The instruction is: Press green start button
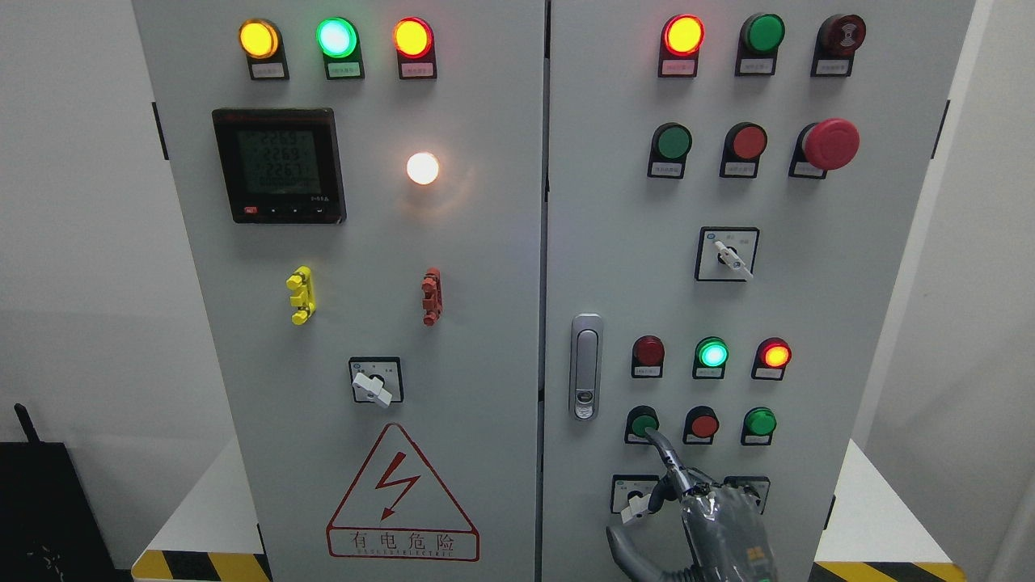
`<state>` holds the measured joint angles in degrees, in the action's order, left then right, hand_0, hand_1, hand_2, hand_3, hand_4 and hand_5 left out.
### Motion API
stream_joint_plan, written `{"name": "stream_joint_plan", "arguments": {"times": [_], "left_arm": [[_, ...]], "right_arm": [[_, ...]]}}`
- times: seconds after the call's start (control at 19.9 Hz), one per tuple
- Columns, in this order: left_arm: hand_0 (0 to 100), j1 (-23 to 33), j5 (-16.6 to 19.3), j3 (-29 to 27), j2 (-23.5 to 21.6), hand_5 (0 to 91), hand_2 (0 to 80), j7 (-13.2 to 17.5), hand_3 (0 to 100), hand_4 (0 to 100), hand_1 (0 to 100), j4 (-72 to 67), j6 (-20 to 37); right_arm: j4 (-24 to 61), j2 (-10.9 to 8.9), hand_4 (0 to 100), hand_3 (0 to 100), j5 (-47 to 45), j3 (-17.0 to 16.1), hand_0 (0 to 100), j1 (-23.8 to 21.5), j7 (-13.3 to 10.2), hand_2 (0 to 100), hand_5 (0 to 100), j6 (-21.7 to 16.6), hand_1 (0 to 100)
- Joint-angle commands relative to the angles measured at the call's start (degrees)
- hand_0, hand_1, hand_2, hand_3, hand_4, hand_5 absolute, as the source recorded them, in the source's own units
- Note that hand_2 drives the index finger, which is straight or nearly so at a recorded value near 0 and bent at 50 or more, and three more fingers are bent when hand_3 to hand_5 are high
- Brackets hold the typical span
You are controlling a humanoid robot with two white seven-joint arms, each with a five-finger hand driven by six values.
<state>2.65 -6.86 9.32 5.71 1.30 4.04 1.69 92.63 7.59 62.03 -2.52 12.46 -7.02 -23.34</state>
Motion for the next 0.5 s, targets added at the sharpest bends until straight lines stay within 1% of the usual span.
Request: {"name": "stream_joint_plan", "arguments": {"times": [0.0,0.45], "left_arm": [[12,-0.01,0.0,0.0,0.0,0.0,0.0,0.01,0,0,56,0.01,-0.02],[12,-0.01,0.0,0.0,0.0,0.0,0.0,0.01,0,0,56,0.01,-0.02]], "right_arm": [[-2.28,0.06,67,69,0.11,0.06,23,0.98,-0.01,0,74,0.05,21],[-3.86,0.06,67,69,0.02,-0.02,24,1.69,-0.01,0,74,0.49,21]]}}
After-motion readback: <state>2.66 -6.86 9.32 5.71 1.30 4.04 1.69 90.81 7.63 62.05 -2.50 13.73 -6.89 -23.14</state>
